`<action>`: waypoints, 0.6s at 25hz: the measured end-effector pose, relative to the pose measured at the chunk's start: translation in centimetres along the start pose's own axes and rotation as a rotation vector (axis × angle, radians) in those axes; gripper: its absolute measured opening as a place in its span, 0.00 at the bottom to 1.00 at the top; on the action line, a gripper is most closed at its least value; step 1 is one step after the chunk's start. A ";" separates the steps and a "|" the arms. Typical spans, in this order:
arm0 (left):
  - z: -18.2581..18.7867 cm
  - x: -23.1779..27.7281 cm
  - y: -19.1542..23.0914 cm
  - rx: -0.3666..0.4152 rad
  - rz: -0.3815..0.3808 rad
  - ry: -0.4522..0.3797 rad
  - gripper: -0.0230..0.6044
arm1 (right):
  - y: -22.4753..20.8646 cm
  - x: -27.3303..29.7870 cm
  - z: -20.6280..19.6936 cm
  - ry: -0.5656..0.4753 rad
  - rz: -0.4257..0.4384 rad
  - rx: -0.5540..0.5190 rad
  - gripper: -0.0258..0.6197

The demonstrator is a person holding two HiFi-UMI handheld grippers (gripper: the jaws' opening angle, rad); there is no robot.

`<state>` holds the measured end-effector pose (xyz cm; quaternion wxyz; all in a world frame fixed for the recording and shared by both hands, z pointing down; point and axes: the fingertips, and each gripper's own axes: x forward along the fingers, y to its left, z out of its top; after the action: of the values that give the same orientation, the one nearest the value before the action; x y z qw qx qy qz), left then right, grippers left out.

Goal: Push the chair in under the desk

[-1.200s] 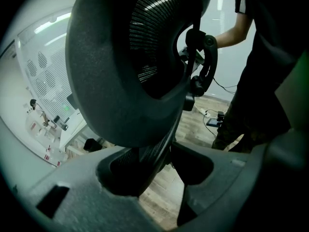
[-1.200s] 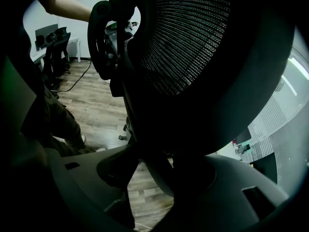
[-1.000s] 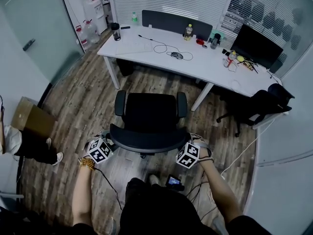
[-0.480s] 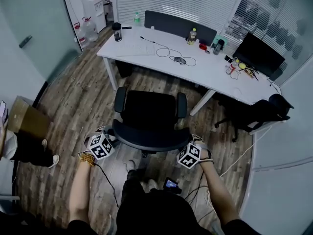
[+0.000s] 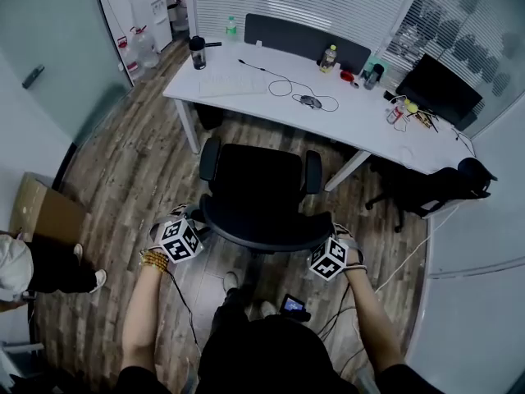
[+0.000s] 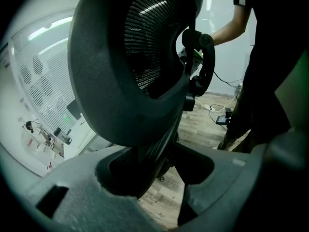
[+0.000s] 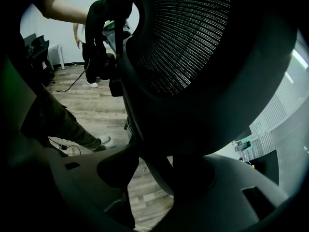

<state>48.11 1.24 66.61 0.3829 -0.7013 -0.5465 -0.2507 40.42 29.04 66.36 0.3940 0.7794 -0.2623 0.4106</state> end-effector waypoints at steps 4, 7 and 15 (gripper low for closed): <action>-0.7 0.5 2.8 0.019 -0.010 -0.002 0.41 | -1.2 1.1 1.9 0.010 -0.008 0.023 0.38; -1.2 0.8 4.7 0.035 -0.019 -0.004 0.42 | -1.6 1.9 2.8 0.017 -0.013 0.049 0.38; -2.6 1.2 8.8 0.057 -0.027 -0.007 0.42 | -2.8 3.8 5.7 0.033 -0.017 0.075 0.38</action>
<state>57.03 -1.19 66.74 0.3976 -0.6836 -0.5640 -0.2376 46.93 25.56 66.51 0.3724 0.7889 -0.2334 0.4296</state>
